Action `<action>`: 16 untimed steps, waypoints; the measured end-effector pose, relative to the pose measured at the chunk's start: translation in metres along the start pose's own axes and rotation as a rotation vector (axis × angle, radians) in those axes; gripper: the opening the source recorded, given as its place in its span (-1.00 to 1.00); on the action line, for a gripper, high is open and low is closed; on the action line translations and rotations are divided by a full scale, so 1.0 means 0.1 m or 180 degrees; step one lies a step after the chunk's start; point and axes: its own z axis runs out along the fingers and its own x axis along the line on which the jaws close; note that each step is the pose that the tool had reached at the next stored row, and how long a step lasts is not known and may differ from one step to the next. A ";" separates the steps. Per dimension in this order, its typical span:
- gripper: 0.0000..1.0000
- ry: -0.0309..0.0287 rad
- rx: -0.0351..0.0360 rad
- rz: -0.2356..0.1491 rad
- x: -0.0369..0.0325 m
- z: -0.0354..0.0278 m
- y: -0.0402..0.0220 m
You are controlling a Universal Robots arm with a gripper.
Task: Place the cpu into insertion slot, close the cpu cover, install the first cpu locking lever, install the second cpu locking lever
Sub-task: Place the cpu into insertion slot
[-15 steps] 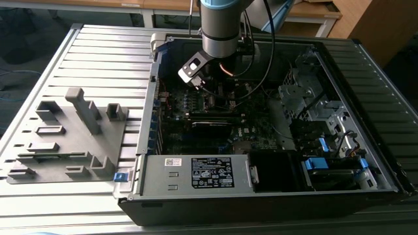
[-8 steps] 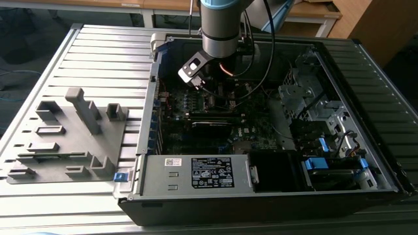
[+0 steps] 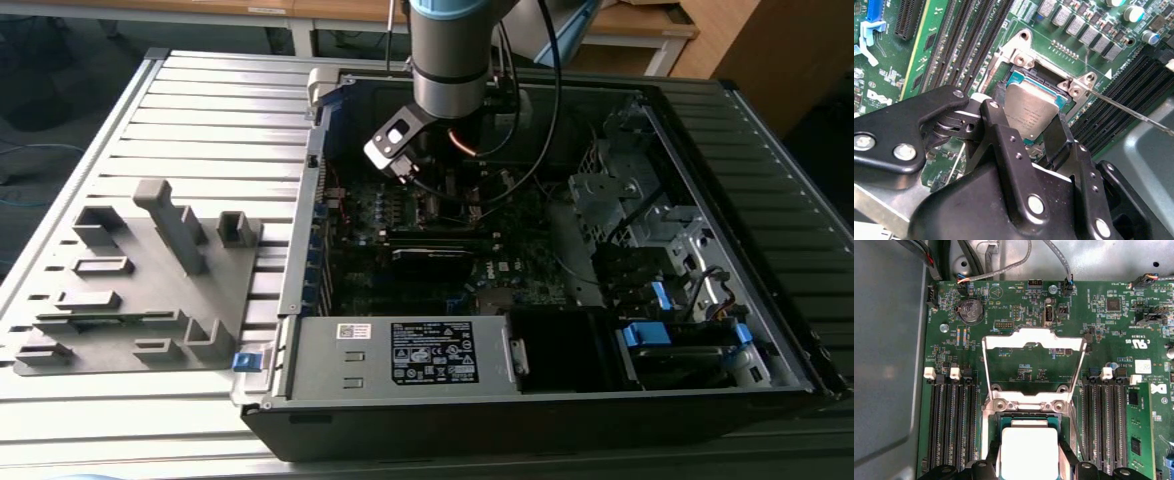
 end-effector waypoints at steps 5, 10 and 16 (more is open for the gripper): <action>0.07 0.0000 0.0000 0.0000 0.000 0.000 0.000; 0.07 0.0000 0.0000 0.0000 0.000 0.002 0.000; 0.07 0.0000 0.0000 0.0000 0.000 0.006 -0.001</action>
